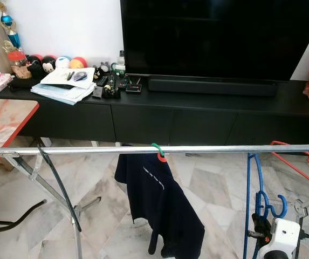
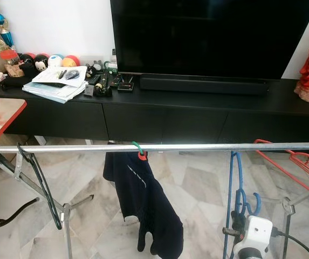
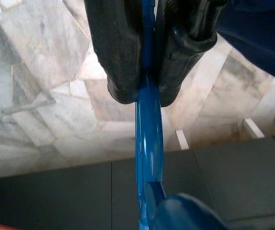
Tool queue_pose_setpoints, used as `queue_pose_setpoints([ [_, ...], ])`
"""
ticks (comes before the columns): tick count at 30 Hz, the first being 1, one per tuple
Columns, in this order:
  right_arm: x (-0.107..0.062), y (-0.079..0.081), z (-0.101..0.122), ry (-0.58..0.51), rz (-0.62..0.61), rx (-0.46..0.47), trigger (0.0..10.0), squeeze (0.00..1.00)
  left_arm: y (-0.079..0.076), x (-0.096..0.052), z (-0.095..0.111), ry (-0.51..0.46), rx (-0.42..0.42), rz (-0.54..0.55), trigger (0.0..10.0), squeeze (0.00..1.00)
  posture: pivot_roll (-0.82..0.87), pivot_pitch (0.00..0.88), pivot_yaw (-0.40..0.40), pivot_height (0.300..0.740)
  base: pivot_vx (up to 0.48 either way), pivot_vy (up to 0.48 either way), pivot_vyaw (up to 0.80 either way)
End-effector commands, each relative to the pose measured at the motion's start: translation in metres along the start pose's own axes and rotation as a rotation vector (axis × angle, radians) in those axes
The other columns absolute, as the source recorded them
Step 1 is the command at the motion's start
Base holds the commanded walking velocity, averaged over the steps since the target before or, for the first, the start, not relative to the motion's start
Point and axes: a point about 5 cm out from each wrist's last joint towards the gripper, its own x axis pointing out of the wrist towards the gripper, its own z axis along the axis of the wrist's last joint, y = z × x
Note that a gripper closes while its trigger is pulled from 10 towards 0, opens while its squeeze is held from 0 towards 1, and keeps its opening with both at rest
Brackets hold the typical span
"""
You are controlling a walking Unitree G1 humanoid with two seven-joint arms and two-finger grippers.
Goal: Hang hanger
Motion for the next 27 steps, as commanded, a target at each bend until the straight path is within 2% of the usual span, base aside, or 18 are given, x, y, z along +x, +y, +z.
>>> queue_pose_setpoints([
  [1,0.0008,-0.0022,0.0,0.023,-0.002,-0.011,10.0,0.0,0.001,-0.0011,-0.0072,0.028,0.017,0.001,10.0,0.0,-0.06,0.071,0.0,0.74,0.0,0.0,0.0],
  [4,-0.0009,-0.0034,-0.0055,0.063,-0.044,0.018,10.0,0.0,0.0019,-0.0014,-0.0083,0.033,0.017,0.002,10.0,0.0,-0.06,0.073,0.001,0.74,0.17,0.0,0.0],
  [9,-0.0015,-0.0031,-0.0083,0.092,-0.042,0.028,10.0,0.0,0.0027,-0.0016,-0.0088,0.033,0.015,0.008,10.0,0.0,-0.05,0.075,-0.002,0.74,0.305,0.0,0.0],
  [19,-0.0028,-0.0038,-0.0081,0.094,-0.058,0.035,10.0,0.0,0.0027,-0.0017,-0.0095,0.032,0.017,0.008,10.0,0.0,-0.05,0.077,-0.005,0.74,0.327,0.0,0.0],
  [27,-0.0051,-0.005,-0.009,0.093,-0.101,0.063,10.0,0.0,0.0027,-0.0018,-0.0105,0.042,0.037,0.005,10.0,0.0,-0.05,0.081,-0.009,0.74,0.0,0.0,0.0],
])
